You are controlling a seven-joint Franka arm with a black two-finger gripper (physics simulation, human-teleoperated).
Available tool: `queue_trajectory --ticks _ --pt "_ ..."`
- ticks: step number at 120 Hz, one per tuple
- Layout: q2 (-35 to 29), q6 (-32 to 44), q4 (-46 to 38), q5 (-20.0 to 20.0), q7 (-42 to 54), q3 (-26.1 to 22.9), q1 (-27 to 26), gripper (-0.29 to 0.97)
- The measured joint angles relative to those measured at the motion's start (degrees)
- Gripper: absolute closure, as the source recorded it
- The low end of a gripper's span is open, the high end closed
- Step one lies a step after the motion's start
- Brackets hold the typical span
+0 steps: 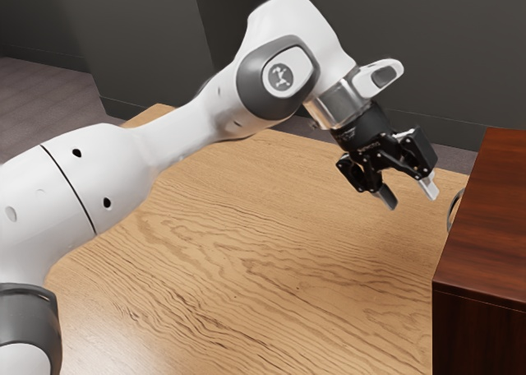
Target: Pull the drawer handle with one arm to open the drawer
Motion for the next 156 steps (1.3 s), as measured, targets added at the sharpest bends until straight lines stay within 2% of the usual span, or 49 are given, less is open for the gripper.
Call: queue_trajectory --ticks 45,156 --pt "-0.4 -0.1 -0.6 -0.2 0.8 -1.4 0.0 0.29" --pt "1.4 5.1 -1.7 -0.1 0.9 -1.4 -0.3 0.27"
